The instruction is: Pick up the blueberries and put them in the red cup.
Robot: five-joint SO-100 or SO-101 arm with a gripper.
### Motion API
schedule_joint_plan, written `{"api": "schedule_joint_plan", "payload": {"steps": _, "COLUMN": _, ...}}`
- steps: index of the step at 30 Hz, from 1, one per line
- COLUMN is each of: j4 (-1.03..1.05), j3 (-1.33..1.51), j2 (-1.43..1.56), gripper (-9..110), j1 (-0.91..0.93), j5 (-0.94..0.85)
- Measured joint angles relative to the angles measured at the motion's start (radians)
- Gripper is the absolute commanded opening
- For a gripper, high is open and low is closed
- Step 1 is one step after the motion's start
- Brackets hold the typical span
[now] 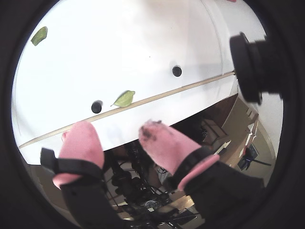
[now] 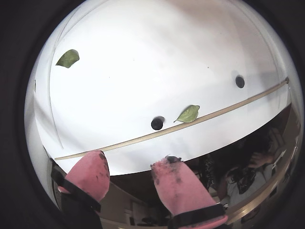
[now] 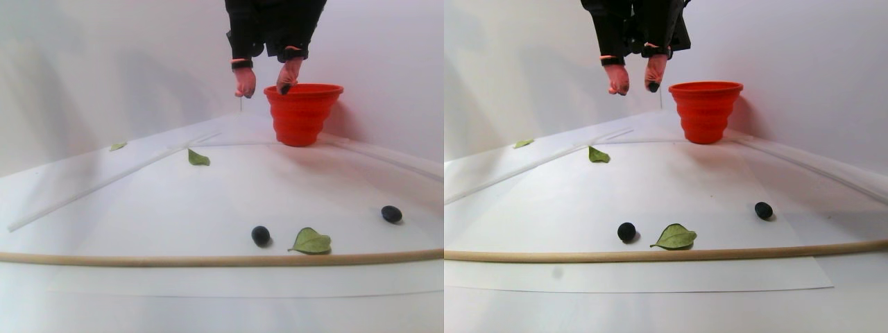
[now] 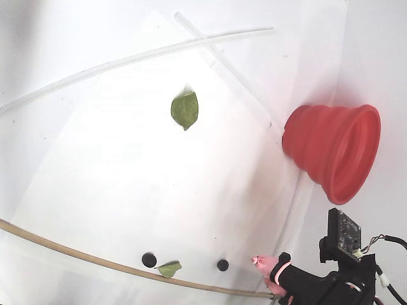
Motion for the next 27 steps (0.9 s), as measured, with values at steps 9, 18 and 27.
{"api": "schedule_joint_plan", "payload": {"steps": 9, "j4": -0.020, "j3": 0.017, "j2": 0.000, "gripper": 17, "j1": -0.008, "j5": 0.002}}
{"api": "schedule_joint_plan", "payload": {"steps": 18, "j4": -0.077, "j3": 0.069, "j2": -0.040, "gripper": 17, "j1": -0.008, "j5": 0.000}}
{"api": "schedule_joint_plan", "payload": {"steps": 27, "j4": -0.115, "j3": 0.100, "j2": -0.086, "gripper": 17, "j1": -0.008, "j5": 0.002}}
